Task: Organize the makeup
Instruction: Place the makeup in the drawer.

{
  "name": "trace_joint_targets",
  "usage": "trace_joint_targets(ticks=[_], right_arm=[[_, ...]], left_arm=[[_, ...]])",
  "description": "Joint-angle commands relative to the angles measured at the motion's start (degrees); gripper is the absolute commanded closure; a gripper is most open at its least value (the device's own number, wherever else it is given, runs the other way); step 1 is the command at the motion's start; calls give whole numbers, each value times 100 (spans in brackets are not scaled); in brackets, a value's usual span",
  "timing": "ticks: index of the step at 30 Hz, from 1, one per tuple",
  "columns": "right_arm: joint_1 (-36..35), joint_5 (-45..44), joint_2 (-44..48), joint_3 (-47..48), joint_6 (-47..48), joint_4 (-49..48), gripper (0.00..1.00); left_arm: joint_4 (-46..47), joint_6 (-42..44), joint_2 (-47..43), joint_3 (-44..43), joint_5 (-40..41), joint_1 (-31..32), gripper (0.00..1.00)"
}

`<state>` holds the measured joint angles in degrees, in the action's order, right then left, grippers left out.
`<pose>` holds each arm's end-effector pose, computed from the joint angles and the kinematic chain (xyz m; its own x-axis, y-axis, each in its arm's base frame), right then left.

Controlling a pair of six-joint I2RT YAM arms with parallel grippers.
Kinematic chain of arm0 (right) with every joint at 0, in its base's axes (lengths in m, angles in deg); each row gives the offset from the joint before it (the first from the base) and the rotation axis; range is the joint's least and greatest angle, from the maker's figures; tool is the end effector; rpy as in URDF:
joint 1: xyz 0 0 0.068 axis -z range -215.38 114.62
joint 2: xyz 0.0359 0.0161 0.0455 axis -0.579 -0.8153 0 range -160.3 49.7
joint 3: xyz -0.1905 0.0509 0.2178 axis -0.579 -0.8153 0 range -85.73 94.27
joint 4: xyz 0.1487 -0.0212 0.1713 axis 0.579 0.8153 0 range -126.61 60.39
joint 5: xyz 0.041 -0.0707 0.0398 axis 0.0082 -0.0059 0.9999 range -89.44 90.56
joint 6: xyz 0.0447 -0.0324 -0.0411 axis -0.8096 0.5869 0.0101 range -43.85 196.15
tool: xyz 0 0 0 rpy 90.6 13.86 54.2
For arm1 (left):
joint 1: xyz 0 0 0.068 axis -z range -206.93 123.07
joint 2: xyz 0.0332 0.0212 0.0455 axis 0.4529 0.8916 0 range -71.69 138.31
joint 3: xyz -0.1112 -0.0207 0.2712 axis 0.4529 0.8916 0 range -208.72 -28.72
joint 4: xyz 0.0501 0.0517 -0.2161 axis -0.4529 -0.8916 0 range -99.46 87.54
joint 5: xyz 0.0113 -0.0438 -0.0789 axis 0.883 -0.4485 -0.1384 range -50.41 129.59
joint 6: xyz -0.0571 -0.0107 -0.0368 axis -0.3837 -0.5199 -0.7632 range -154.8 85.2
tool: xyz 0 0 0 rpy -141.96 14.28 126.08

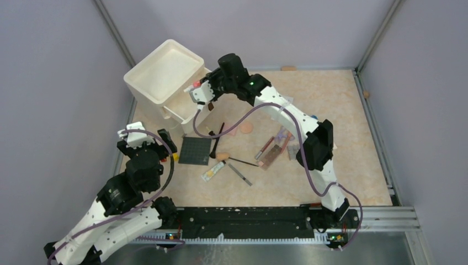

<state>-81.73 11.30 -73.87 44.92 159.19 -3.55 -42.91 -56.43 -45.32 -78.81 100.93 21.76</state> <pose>0.3329 0.3640 0.3805 0.7839 -0.5912 -0.1899 -0.4002 -0.2471 -0.8825 0.0547 0.0116 0.3502 -0.1050 -0.1482 -0.9834 -0.2509 0.9608 -0.1180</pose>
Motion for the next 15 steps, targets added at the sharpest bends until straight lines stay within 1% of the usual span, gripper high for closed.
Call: trace_joint_targets(ticks=[1,6,8,10,14,15], right_arm=[[26,454,-157,267,683,-127,100],[23,496,-291,188,686,-550,100],[33,475,-320,112,615,-749,94],[47,481,-322,37,507,-889,85],[47,481,-246,-266,200,-1407,58],[47,486,-220,-340,106,-1582,53]], left_arm=[[247,89,-48,24,-13,-51,1],[298,140,-57,42,-53,-73,1],[300,150,-61,46,-67,-72,1],[314,150,-61,43,-83,-87,1],[322,166,-64,53,-107,-95,1],[334,175,-69,66,-119,-89,1]])
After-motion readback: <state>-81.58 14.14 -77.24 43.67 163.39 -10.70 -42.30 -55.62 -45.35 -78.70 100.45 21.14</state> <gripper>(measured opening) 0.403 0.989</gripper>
